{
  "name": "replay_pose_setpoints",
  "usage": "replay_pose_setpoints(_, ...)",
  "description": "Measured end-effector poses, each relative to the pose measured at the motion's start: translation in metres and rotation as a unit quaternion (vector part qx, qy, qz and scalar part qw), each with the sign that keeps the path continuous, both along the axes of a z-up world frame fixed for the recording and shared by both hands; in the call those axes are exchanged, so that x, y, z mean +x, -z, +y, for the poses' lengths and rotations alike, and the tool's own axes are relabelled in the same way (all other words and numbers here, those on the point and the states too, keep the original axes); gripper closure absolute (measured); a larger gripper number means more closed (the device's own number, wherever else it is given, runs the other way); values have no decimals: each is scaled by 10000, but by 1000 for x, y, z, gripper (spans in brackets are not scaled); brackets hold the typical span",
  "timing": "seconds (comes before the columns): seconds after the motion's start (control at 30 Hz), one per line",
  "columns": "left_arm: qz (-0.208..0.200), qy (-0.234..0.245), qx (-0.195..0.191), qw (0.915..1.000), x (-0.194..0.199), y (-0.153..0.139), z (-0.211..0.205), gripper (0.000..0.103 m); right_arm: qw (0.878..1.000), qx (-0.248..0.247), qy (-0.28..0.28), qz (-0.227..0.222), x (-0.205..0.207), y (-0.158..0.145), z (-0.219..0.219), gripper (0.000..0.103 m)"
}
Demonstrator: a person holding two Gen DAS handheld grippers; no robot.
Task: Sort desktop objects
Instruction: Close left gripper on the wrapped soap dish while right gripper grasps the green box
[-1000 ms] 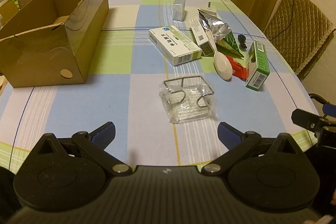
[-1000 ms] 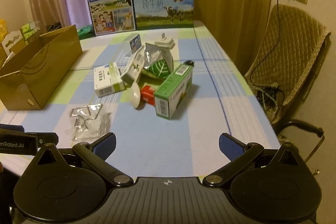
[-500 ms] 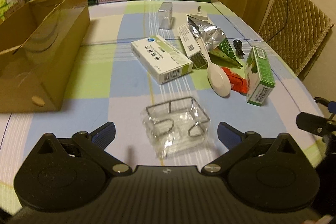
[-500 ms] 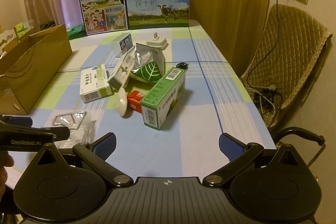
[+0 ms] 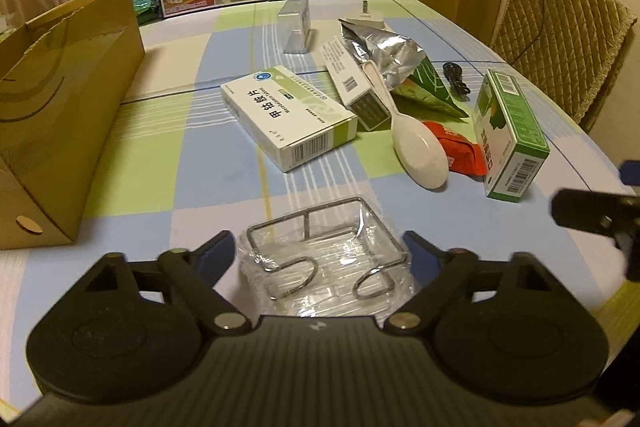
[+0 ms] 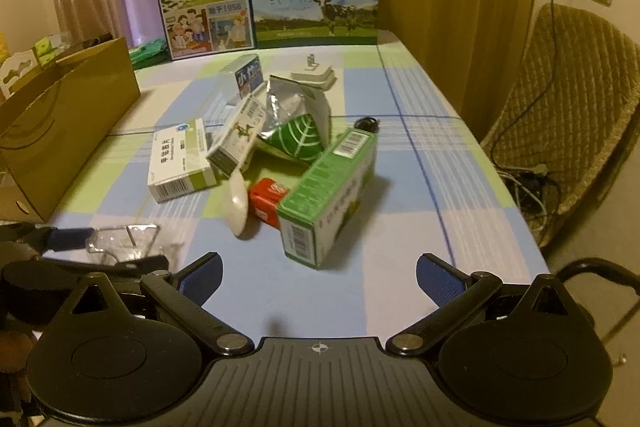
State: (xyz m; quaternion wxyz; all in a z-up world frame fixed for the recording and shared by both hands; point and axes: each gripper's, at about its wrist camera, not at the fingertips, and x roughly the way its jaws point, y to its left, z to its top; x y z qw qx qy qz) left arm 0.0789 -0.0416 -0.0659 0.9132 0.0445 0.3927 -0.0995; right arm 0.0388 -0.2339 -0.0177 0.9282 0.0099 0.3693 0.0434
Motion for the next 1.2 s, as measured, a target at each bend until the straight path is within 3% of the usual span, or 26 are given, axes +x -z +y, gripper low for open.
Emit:
replay_pose_setpoints(0.23,-50,222,-8,9997,9,-1,6,28,10000,-17,44,-52,29,8,12,5)
replay_pose_setpoints(0.3,-80,301,-29,9995,11,-1,8,28,9999,9,102,-7,39,13,13,19)
replay_pose_setpoints(0.47,-163,534,-8,9984,9,0,8,27,9998,27,178,86,58,22,15,31)
replay_pose_setpoints(0.53,-218,538,39,9983,7,1,8,26,9998,-4,145,103,60,23,15,41)
replay_pose_setpoints(0.6,-289,469,75,9985,5,0,8,19,9998,-29,158,133,58,24,13,63)
replay_pose_setpoints(0.7,-327,394,66,9987,3,-1,9,15,9997,-66,175,161,49,23,6,71)
replay_pose_setpoints(0.97,-210,394,103,9989,5,5,3,15,9986,-398,290,205,18,22,-16,75)
replay_pose_setpoints(1.03,-150,369,67,9992,7,6,2,21,9985,-435,260,201,18,24,-17,73)
replay_pose_setpoints(1.1,-129,386,73,9991,6,6,0,30,9987,-416,237,155,22,25,-17,65)
replay_pose_setpoints(1.2,-151,406,94,9990,5,4,1,34,9988,-454,169,48,31,25,-15,55)
